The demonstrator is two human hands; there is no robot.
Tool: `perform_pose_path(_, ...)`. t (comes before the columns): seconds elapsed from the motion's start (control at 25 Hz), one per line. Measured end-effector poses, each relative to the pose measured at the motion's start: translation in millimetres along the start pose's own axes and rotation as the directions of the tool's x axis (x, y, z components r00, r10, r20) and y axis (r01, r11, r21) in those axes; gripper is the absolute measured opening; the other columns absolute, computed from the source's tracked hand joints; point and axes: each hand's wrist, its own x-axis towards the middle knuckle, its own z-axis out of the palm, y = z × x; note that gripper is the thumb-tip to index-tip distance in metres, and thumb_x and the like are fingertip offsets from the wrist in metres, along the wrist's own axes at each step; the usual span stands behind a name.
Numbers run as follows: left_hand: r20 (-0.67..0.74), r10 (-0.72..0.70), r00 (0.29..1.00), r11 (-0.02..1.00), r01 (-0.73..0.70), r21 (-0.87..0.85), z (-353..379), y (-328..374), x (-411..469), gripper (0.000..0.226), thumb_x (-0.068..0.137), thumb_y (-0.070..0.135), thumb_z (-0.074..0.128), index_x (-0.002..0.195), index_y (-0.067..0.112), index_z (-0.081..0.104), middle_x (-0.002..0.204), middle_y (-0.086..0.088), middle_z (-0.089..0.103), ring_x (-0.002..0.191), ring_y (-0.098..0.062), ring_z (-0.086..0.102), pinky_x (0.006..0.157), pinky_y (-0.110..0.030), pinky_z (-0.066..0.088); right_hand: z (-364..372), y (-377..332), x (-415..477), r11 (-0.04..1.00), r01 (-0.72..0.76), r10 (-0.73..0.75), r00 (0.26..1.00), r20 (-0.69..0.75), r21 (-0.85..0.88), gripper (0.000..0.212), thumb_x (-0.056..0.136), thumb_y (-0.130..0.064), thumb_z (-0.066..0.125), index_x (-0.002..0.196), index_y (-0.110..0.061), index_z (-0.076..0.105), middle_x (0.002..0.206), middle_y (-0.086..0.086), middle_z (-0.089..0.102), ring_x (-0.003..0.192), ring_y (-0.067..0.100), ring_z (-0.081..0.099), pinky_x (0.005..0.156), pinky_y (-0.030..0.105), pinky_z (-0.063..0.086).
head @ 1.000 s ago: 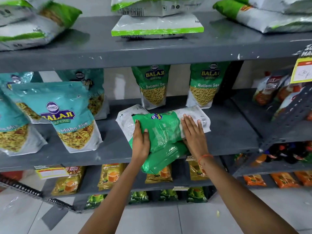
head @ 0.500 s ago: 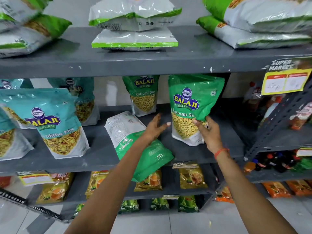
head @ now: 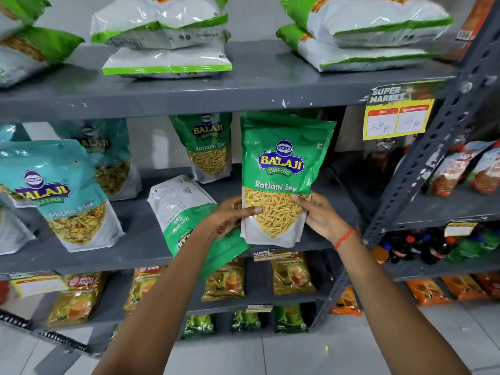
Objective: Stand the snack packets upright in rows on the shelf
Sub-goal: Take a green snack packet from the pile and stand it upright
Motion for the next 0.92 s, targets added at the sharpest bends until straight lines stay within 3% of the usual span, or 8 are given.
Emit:
perform_pose_path(0.16,-0.049,0.082,0.995,0.992,-0.077,0.095,4.3,2.7,-42.5,0.054,0.051,0.033,0.086,0.1,0.02,0.07,0.107,0.002,0.074,0.104,-0.016,0.067,0.088,-0.026,0.055,9.0,-2.9,-24.3,1.0,0.01,-0.009,0.999,0.032,-0.024,0.028,0.069,-0.017,0.072,0.097,-0.018,0.069,0.093,-0.003,0.078,0.091,0.012,0.071,0.072,0.023,0.059)
perform_pose_path(0.28,-0.089,0.114,0.989,0.986,-0.101,0.135,12.1,6.5,-68.4,0.046,0.048,0.036,0.086,0.09,0.024,0.073,0.102,0.004,0.075,0.1,-0.015,0.069,0.083,-0.022,0.056,14.5,-7.2,-42.5,1.0,0.017,-0.015,0.998,0.058,-0.025,0.021,0.074,-0.013,0.066,0.094,-0.018,0.071,0.093,-0.003,0.078,0.09,0.01,0.071,0.071,0.022,0.058)
perform_pose_path(0.4,-0.101,0.125,0.987,0.988,-0.114,0.105,18.4,8.2,-77.0,0.041,0.049,0.032,0.085,0.087,0.022,0.074,0.097,0.005,0.076,0.096,-0.015,0.07,0.077,-0.019,0.056,16.6,-11.8,-45.8,0.999,0.011,-0.008,0.997,0.073,-0.042,0.019,0.08,-0.008,0.063,0.095,-0.019,0.07,0.092,-0.004,0.078,0.089,0.009,0.071,0.07,0.021,0.058)
perform_pose_path(0.6,-0.164,0.119,0.979,0.992,-0.122,-0.008,31.4,5.7,-41.7,0.052,0.06,0.011,0.081,0.109,0.007,0.064,0.111,-0.009,0.071,0.101,-0.023,0.068,0.088,-0.035,0.056,2.2,-21.8,-24.4,0.991,-0.003,0.006,1.0,0.022,-0.136,0.023,0.089,-0.005,0.056,0.105,-0.019,0.063,0.098,-0.006,0.075,0.092,0.009,0.069,0.078,0.03,0.058)
perform_pose_path(0.68,-0.211,0.145,0.967,0.989,-0.148,0.0,45.1,5.0,-12.3,0.053,0.064,0.003,0.079,0.113,0.01,0.059,0.116,-0.011,0.067,0.102,-0.023,0.067,0.086,-0.035,0.056,-12.3,-28.6,-11.4,0.977,0.007,-0.015,0.999,-0.039,-0.213,0.026,0.091,-0.006,0.055,0.113,-0.019,0.059,0.104,-0.005,0.069,0.096,0.009,0.065,0.081,0.033,0.053)
perform_pose_path(0.8,-0.187,0.177,0.966,0.984,-0.175,0.027,66.5,5.9,32.8,0.057,0.068,-0.002,0.076,0.119,0.01,0.053,0.124,-0.015,0.062,0.108,-0.027,0.063,0.089,-0.039,0.053,-36.3,-36.7,5.5,0.971,0.084,-0.116,0.983,-0.139,-0.222,0.032,0.092,0.002,0.051,0.12,-0.013,0.052,0.107,-0.003,0.066,0.097,0.008,0.063,0.082,0.027,0.052)
perform_pose_path(0.92,-0.176,0.188,0.966,0.981,-0.177,0.075,79.4,-1.1,65.3,0.068,0.068,-0.007,0.075,0.128,0.003,0.042,0.129,-0.021,0.057,0.115,-0.034,0.058,0.096,-0.046,0.049,-51.5,-36.0,14.3,0.963,0.159,-0.204,0.958,-0.204,-0.219,0.031,0.09,0.008,0.05,0.108,-0.017,0.057,0.094,-0.012,0.074,0.093,0.005,0.065,0.082,0.02,0.052)
